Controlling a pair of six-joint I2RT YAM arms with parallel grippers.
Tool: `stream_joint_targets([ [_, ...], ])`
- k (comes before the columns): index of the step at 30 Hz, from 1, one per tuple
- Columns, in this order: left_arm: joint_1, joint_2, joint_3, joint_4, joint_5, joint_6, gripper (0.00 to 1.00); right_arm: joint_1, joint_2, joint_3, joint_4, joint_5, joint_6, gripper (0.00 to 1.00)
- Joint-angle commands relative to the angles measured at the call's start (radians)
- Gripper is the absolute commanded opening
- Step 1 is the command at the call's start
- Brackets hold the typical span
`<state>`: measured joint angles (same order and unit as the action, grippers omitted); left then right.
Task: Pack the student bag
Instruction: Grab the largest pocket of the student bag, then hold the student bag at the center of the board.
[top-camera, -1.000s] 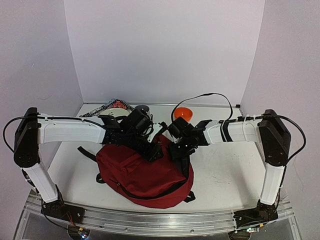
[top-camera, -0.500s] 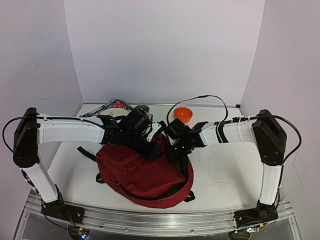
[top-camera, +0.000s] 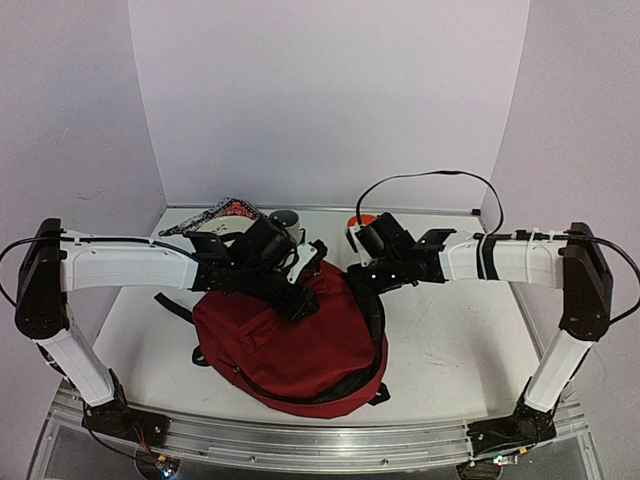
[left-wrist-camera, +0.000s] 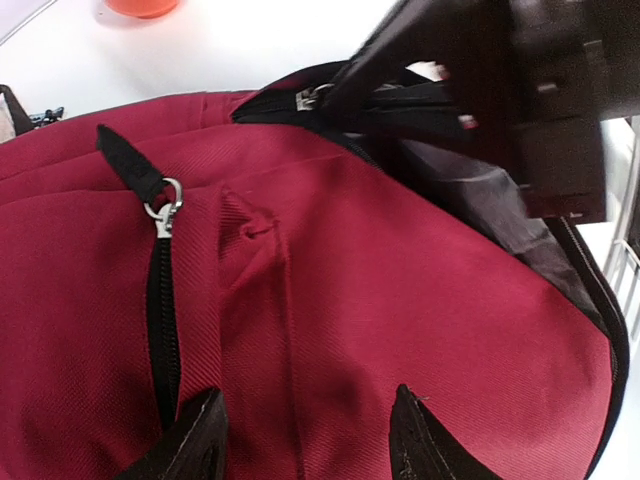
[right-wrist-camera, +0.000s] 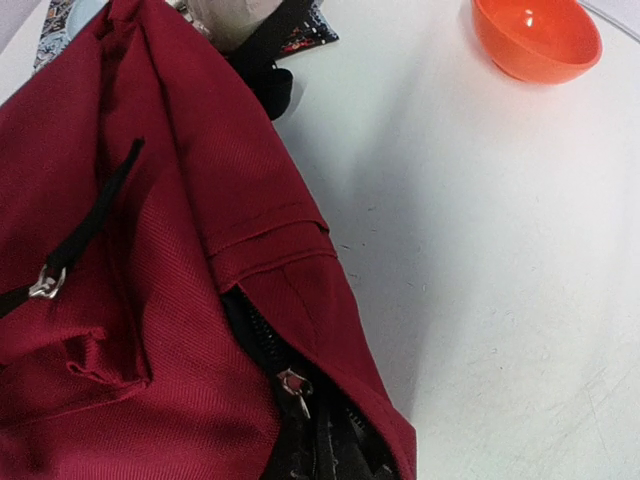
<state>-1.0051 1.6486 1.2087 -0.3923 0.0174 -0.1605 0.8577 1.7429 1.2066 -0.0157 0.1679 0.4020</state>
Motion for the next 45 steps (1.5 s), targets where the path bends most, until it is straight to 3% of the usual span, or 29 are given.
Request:
stream_joint_targets([
  [1, 0.026, -0.037, 0.016, -0.003, -0.064, 0.017, 0.57, -0.006, -0.051, -0.038, -0.051, -0.056, -0.036, 0.0],
  [10, 0.105, -0.004, 0.138, -0.002, 0.016, 0.12, 0.59, -0.006, -0.107, -0.062, -0.11, -0.147, -0.084, 0.0],
  [20, 0.113, 0.143, 0.255, 0.035, 0.165, 0.26, 0.63, -0.005, -0.141, -0.026, -0.122, -0.203, -0.113, 0.0],
  [27, 0.115, 0.205, 0.257, 0.083, 0.293, 0.368, 0.66, -0.005, -0.153, -0.029, -0.124, -0.212, -0.112, 0.0],
  [34, 0.118, 0.25, 0.256, 0.117, 0.26, 0.389, 0.64, -0.005, -0.143, -0.011, -0.124, -0.227, -0.102, 0.0],
  [37, 0.118, 0.269, 0.261, 0.132, 0.194, 0.376, 0.54, -0.006, -0.146, -0.001, -0.124, -0.24, -0.101, 0.0],
  [42, 0.12, 0.267, 0.257, 0.177, 0.166, 0.363, 0.06, -0.006, -0.171, -0.012, -0.139, -0.253, -0.101, 0.0],
  [43, 0.12, 0.263, 0.256, 0.186, 0.166, 0.36, 0.0, -0.005, -0.179, -0.018, -0.144, -0.257, -0.101, 0.0],
  [45, 0.123, 0.255, 0.255, 0.201, 0.165, 0.352, 0.0, -0.006, -0.196, -0.035, -0.158, -0.265, -0.096, 0.0],
])
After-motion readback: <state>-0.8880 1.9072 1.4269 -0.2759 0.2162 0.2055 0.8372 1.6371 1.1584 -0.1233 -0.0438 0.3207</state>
